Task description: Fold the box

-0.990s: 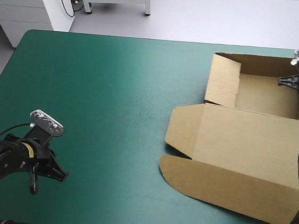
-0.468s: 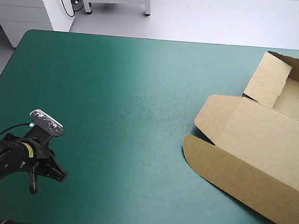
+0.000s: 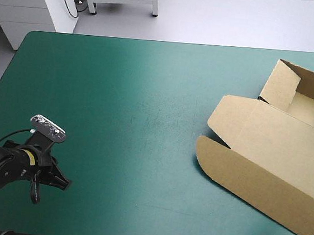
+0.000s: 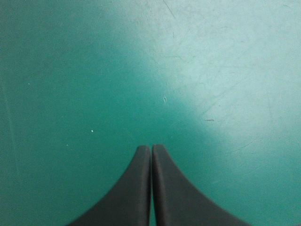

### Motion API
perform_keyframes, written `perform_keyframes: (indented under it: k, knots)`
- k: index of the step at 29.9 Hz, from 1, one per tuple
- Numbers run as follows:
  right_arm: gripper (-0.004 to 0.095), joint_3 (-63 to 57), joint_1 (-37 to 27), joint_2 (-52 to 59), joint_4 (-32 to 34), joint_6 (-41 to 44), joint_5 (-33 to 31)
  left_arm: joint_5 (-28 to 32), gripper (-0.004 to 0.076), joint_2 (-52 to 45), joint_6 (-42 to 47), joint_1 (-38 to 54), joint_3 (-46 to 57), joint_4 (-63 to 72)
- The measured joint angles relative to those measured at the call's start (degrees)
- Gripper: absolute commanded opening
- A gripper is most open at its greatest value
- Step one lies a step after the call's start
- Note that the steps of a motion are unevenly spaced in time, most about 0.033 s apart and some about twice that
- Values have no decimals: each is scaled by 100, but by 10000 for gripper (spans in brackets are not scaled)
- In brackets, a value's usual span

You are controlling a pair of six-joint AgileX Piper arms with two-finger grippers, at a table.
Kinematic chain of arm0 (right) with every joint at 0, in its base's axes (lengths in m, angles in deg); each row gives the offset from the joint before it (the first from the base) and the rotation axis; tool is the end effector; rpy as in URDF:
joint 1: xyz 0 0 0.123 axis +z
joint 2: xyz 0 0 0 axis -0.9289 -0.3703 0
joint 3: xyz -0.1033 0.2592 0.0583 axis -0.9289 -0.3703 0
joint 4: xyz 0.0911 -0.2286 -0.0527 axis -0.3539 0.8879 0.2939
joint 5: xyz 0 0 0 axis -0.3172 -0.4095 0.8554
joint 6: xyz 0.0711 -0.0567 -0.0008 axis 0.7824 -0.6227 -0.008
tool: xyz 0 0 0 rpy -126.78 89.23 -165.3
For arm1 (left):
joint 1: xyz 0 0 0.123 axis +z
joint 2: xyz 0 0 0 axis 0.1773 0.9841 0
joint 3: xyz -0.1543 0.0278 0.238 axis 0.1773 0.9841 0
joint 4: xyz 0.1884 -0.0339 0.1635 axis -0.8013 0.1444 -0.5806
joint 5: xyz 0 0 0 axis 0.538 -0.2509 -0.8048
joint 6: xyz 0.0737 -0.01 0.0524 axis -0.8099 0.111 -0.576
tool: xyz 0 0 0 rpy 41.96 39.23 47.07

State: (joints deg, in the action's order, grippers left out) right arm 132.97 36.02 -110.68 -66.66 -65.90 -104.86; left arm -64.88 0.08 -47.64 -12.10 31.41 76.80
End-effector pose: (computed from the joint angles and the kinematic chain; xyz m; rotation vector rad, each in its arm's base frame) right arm 0.3727 -0.2295 0.3251 0.5883 2.6619 -0.1264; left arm 0.1261 -0.0446 0.3199 0.6921 2.5705 0.0195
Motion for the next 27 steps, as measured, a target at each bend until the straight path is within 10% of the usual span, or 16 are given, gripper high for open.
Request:
perform_keyframes:
  k: [6,13,27]
  knots:
    - [763,0,0,37,0,44,0,-11,-8,0,6,0,0,0]
    - [-27,0,0,421,-238,50,0,-11,-8,0,17,0,0,0]
    - [-11,0,426,1643,-1209,-186,0,152,-8,0,49,0,0,18]
